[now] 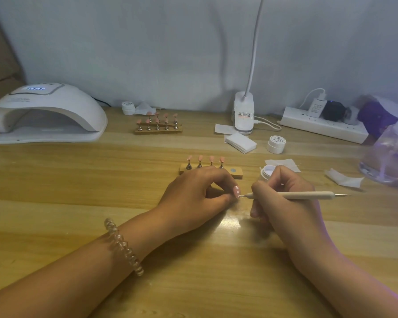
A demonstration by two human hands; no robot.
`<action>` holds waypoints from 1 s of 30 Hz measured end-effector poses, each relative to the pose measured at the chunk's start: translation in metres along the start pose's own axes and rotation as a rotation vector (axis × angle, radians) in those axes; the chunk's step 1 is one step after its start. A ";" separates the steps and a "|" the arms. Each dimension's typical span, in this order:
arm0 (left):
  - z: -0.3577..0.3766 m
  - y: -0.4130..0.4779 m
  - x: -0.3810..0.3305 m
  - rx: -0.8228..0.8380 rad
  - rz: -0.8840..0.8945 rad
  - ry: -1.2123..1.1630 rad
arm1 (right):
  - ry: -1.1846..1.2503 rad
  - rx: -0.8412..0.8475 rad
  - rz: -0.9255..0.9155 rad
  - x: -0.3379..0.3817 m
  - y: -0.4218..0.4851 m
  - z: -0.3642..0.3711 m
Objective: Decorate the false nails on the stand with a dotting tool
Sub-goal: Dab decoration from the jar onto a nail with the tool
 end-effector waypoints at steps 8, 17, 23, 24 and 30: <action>0.000 0.000 0.000 -0.004 0.001 0.009 | -0.003 0.007 0.007 -0.002 0.000 0.000; 0.000 0.000 0.000 0.002 0.012 0.017 | 0.018 -0.012 -0.003 -0.002 0.001 -0.001; 0.000 0.000 0.000 0.008 0.007 0.019 | 0.013 0.017 -0.016 -0.002 0.000 0.000; 0.000 0.000 0.000 0.006 0.005 0.017 | 0.010 0.019 -0.019 -0.002 0.000 0.000; -0.001 -0.001 -0.001 0.002 -0.004 -0.002 | 0.128 -0.095 -0.071 0.000 0.001 -0.008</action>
Point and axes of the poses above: each hand's wrist, its own y-axis towards the middle knuckle, its own z-axis out of the palm, x = y × z, the point moved 5 cm from there along y, towards the middle knuckle
